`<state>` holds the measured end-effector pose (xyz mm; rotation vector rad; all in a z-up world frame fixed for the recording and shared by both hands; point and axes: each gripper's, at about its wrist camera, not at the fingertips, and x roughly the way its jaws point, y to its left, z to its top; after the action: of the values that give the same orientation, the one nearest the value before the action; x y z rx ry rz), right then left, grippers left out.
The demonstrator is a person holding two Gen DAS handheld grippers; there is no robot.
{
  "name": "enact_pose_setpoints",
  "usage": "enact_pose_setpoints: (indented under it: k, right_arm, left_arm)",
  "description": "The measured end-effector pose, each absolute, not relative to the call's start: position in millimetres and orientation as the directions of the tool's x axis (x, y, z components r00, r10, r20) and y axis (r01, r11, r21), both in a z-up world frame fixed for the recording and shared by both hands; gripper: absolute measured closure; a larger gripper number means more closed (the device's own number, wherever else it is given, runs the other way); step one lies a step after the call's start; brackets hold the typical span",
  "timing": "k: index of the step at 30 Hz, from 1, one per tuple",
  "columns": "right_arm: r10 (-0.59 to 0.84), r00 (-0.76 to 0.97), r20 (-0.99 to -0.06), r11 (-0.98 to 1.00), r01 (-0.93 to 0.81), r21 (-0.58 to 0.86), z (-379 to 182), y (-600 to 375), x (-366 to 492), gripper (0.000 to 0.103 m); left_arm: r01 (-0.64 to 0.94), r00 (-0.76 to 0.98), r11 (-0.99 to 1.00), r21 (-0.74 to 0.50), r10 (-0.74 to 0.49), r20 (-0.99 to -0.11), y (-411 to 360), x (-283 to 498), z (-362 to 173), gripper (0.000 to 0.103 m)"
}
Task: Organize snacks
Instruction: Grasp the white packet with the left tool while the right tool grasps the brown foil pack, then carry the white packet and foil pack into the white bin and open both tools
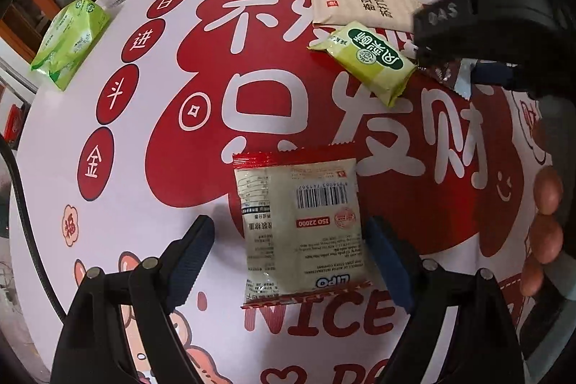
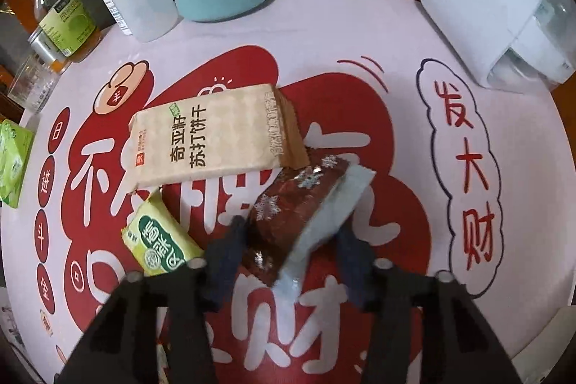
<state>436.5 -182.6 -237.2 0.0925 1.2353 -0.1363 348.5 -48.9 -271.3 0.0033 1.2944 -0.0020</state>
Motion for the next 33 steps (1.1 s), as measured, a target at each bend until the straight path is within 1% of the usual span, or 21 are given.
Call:
enact_pose_setpoints:
  k: [1, 3, 4, 5, 7, 10, 16, 22, 25, 29, 33]
  right_arm:
    - [-0.045, 0.324, -0.945, 0.989, 0.148, 0.004, -235.1, -183.9, 433.0, 0.063]
    - [-0.025, 0.321, -0.947, 0.989, 0.144, 0.023, -234.3, -187.2, 425.5, 0.066]
    - [-0.017, 0.323, -0.946, 0.99, 0.14, 0.03, -233.4, -188.6, 420.4, 0.067]
    - [-0.015, 0.325, -0.946, 0.99, 0.135, 0.03, -232.3, -189.6, 414.5, 0.068]
    - [-0.016, 0.332, -0.943, 0.992, 0.121, 0.025, -230.6, -189.4, 401.3, 0.069]
    - [-0.005, 0.337, -0.941, 0.995, 0.098, 0.03, -228.3, -193.6, 378.9, 0.069]
    - [0.023, 0.409, -0.912, 0.997, 0.061, 0.053, -194.8, -194.0, 327.1, 0.07]
    - [0.045, 0.514, -0.856, 0.996, 0.047, 0.08, -143.2, -197.6, 256.2, 0.07]
    - [0.041, 0.561, -0.827, 0.994, 0.058, 0.088, -121.7, -202.8, 214.3, 0.07]
    - [0.059, 0.591, -0.804, 0.984, 0.103, 0.147, -105.0, -222.7, 158.3, 0.07]
    - [0.021, 0.605, -0.796, 0.972, 0.173, 0.158, -98.2, -243.7, 107.5, 0.07]
  left_arm:
    - [0.003, 0.268, 1.0, -0.016, -0.016, -0.963, -47.6, 347.9, -271.9, 0.021]
    - [0.0, 0.273, 1.0, -0.022, -0.021, -0.962, -43.2, 344.0, -270.0, 0.033]
    - [0.002, 0.276, 1.0, -0.022, -0.022, -0.961, -42.4, 342.7, -268.2, 0.044]
    - [0.003, 0.275, 1.0, -0.022, -0.022, -0.961, -41.5, 341.6, -267.3, 0.048]
    - [-0.001, 0.267, 1.0, -0.026, -0.025, -0.963, -39.2, 338.7, -267.4, 0.049]
    - [-0.006, 0.267, 1.0, -0.016, -0.013, -0.963, -36.3, 332.5, -264.4, 0.058]
    - [-0.006, 0.273, 0.999, -0.032, -0.029, -0.962, -30.8, 304.9, -244.9, 0.058]
    - [0.043, 0.339, 0.999, -0.028, -0.041, -0.94, -35.9, 276.7, -199.2, 0.058]
    - [0.082, 0.371, 0.996, -0.026, -0.054, -0.927, -45.2, 256.6, -174.9, 0.058]
    - [0.158, 0.403, 0.987, -0.028, -0.09, -0.911, -69.8, 227.8, -145.6, 0.058]
    - [0.249, 0.422, 0.968, -0.03, -0.136, -0.897, -103.1, 202.0, -122.7, 0.058]
